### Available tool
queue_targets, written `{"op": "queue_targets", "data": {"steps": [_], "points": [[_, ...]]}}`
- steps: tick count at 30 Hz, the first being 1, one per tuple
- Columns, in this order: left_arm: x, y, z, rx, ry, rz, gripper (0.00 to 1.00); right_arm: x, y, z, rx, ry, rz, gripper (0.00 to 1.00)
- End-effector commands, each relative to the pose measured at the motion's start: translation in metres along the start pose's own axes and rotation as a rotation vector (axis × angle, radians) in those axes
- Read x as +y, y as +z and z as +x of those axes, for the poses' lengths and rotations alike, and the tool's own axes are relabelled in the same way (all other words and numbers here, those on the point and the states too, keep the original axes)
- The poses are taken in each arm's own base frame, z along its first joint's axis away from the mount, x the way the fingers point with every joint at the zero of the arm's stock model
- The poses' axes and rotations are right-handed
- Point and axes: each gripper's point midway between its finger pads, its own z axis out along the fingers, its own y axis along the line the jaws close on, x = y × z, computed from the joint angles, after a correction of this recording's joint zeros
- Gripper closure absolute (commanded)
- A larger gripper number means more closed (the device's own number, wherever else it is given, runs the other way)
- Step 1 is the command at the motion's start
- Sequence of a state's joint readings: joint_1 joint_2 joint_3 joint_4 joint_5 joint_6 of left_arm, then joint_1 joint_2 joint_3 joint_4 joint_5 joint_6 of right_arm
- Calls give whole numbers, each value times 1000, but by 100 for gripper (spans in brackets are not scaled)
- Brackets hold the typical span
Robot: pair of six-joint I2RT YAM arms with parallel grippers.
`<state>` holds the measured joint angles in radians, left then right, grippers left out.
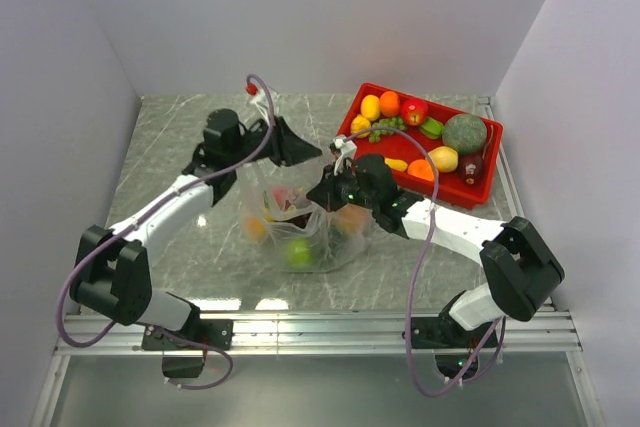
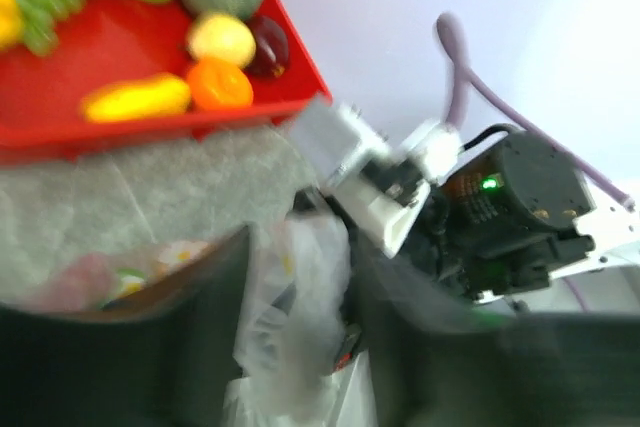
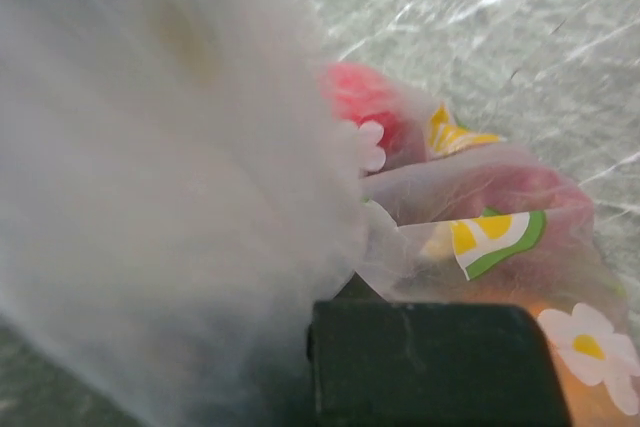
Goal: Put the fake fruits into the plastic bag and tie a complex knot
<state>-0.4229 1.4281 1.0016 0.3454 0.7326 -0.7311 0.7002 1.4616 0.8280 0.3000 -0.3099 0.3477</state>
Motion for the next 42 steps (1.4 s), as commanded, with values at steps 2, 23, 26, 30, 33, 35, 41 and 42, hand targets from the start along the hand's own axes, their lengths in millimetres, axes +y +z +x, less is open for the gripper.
{"op": "queue_targets", "data": {"steps": [2,23,26,30,33,35,41,42], "points": [[-54,-56,-65,-64,322,109,40,14,-6,-1,16,-30,-74,100],[54,-191,40,205,530,1,0,24,3,-4,181,47,-173,100],[57,-176,51,242,544,93,1,25,4,-4,192,46,-178,100],[61,-152,65,278,532,221,1,25,4,-1,213,40,-190,100],[59,-140,71,289,534,299,1,27,3,0,226,29,-201,100],[56,-139,70,273,524,328,14,27,2,3,246,28,-204,100],[46,-123,52,278,595,390,54,21,1,3,287,-4,-173,100],[42,-123,54,297,634,396,60,20,2,3,291,-7,-163,100]]}}
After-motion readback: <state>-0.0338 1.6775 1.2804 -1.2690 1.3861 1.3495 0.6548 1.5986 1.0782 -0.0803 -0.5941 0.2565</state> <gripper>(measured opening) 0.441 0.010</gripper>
